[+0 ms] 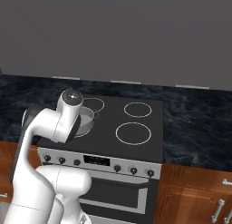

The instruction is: Move the pot and pan from the stove into the sink.

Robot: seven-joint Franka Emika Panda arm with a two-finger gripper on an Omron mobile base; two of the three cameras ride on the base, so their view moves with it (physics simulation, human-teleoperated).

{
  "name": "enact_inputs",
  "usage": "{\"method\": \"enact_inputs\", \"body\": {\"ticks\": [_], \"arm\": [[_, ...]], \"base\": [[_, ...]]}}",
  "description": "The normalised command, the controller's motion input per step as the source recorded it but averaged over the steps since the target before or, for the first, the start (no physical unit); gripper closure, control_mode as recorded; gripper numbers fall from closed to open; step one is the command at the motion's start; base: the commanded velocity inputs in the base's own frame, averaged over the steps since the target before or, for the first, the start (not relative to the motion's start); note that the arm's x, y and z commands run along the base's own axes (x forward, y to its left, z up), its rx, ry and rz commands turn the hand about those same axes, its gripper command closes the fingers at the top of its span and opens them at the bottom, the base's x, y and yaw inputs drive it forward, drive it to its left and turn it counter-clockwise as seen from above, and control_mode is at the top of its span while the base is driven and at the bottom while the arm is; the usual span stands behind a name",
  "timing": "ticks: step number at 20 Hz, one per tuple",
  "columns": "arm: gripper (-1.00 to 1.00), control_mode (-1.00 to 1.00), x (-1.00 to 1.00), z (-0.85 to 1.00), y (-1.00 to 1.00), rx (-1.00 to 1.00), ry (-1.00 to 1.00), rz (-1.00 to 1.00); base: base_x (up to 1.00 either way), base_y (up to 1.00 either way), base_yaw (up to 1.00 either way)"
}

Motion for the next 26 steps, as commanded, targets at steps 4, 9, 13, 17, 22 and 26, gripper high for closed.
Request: {"method": "enact_inputs", "body": {"ticks": [4, 9, 13, 17, 22, 26], "arm": [[-1.0, -1.0, 0.28, -0.04, 0.1, 0.0, -0.01, 0.0], [-1.0, -1.0, 0.01, 0.0, 0.01, 0.0, 0.0, 0.0], [-1.0, -1.0, 0.01, 0.0, 0.02, -0.02, 0.0, 0.0], [-1.0, -1.0, 0.14, -0.14, 0.16, -0.07, 0.0, 0.0], [-1.0, -1.0, 0.16, -0.26, 0.18, -0.1, 0.0, 0.0], [-1.0, -1.0, 0.18, -0.24, 0.09, -0.08, 0.0, 0.0]], "base": [[0.0, 0.0, 0.0], [0.0, 0.0, 0.0], [0.0, 0.0, 0.0], [0.0, 0.0, 0.0], [0.0, 0.0, 0.0], [0.0, 0.0, 0.0]]}}
